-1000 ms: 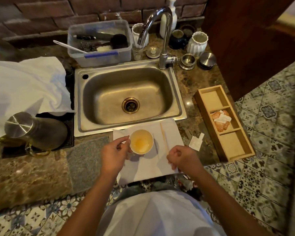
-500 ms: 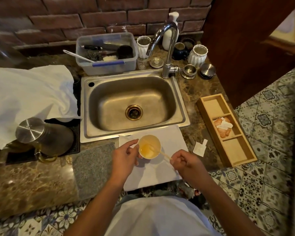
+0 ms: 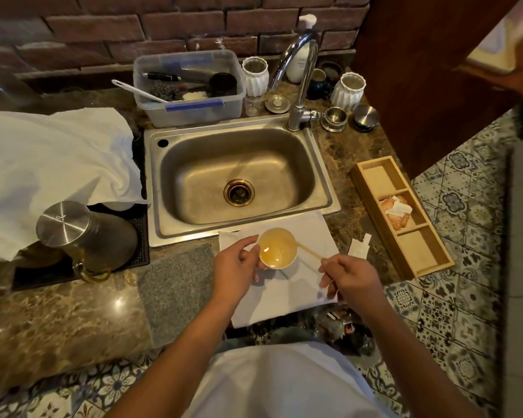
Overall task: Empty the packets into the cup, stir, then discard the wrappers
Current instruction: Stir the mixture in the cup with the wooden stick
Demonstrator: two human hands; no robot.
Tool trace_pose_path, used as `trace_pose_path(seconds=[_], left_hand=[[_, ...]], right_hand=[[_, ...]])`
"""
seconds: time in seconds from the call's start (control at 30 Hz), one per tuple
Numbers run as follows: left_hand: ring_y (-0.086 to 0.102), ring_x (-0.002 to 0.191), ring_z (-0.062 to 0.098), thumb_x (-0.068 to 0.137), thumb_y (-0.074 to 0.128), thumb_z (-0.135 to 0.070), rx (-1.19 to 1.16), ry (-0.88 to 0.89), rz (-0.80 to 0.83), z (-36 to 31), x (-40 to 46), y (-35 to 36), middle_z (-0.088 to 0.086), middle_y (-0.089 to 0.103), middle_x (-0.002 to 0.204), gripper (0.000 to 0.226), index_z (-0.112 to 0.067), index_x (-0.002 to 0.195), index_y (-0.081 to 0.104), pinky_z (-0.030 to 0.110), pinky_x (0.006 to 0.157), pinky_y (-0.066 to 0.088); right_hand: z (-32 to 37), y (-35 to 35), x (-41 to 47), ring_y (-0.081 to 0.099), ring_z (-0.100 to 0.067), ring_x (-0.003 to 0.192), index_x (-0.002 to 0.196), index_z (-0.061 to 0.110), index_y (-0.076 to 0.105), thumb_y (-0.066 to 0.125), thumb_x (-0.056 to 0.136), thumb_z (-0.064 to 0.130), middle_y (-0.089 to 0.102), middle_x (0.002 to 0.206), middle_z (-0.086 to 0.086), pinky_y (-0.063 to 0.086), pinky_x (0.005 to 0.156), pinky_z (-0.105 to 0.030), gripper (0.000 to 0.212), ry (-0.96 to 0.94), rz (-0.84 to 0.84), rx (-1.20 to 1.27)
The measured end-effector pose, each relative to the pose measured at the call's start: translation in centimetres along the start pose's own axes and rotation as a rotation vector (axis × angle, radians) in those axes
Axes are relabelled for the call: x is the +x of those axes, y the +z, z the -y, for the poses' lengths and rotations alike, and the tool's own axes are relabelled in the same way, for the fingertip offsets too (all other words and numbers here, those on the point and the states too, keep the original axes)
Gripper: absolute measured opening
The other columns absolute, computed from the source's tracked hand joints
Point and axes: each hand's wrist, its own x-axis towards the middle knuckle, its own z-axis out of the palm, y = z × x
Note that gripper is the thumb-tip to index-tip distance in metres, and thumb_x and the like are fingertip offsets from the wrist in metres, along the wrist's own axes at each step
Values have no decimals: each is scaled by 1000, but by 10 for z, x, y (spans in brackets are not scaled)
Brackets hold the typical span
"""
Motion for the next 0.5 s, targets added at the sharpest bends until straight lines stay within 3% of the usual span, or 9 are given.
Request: trace_pose_path(seconds=[0.17,0.27,0.4,0.5], left_hand=[[62,48,9,99,62,-23,18,-3,46,7,2,-5,4,74,69,28,-23,125,70,33,57,59],[62,49,5,98,63,-24,-3,-13,51,4,3,-7,4,75,73,27,-23,125,70,29,57,57],[60,46,3,98,63,-19,-52,-25,50,2,3,-6,6,75,72,26,-19,123,71,24,52,55],[59,46,0,98,63,-17,-122,-65,38,1,1,-5,9,74,76,25,-19,122,71,19,48,51]], right_hand=[[6,6,10,66,-8,49,92,19,77,63,98,28,75,69,5,58,52,-31,17,8,-219,-73],[11,8,15,69,-2,58,102,24,76,64,98,33,75,79,13,63,66,-34,16,-70,-255,-177],[16,5,23,71,-3,66,107,25,76,68,95,33,75,85,12,55,62,-19,17,-110,-290,-174],[20,2,27,72,-10,74,99,24,77,73,91,30,75,82,10,56,63,-20,10,-140,-284,-113]])
